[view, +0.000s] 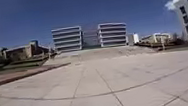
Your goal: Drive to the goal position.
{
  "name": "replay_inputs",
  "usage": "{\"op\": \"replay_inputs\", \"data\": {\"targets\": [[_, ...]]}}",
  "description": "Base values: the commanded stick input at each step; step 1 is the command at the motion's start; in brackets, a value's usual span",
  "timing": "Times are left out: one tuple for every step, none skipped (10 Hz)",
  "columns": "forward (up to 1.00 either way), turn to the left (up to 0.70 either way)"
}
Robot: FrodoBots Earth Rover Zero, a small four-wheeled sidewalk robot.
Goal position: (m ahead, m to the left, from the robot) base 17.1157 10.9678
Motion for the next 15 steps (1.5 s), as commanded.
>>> {"op": "replay_inputs", "data": {"targets": [[0.7,0.01],[0.7,0.01],[0.7,0.01],[0.7,0.01],[0.7,0.01],[0.7,0.01],[0.7,0.01],[0.7,0.01],[0.7,0.01],[0.7,0.01],[0.7,0.01],[0.7,0.01],[0.7,0.01],[0.7,0.01],[0.7,0.01]]}}
